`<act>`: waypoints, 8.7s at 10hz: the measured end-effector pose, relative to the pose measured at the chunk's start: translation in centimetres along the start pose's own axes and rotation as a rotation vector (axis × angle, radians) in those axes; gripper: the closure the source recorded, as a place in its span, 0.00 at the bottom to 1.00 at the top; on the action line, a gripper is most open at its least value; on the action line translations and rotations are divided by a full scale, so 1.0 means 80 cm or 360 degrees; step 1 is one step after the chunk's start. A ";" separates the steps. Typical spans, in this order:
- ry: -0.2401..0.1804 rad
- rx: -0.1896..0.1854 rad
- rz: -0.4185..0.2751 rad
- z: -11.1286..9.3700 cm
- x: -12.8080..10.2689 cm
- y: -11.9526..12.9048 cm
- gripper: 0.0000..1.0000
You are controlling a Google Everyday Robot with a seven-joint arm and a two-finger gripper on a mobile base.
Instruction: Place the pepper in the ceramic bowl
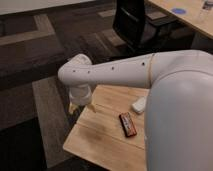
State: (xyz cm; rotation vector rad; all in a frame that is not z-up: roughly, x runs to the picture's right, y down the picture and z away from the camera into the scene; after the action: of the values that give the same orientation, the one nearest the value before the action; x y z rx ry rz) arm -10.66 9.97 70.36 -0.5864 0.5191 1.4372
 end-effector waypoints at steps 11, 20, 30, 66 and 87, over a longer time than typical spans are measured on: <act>-0.0034 -0.0014 0.0080 -0.016 -0.008 -0.078 0.35; -0.0031 0.0125 0.0036 -0.035 0.008 -0.236 0.35; -0.0050 0.0249 0.0124 -0.060 0.043 -0.395 0.35; -0.0171 0.0115 0.0035 0.088 0.177 -0.703 0.35; -0.0138 0.0192 -0.0281 -0.011 0.044 -0.664 1.00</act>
State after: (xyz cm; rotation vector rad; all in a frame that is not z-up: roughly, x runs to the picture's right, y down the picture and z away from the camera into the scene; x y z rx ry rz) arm 42.58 9.88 70.60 -0.4599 0.4697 1.2490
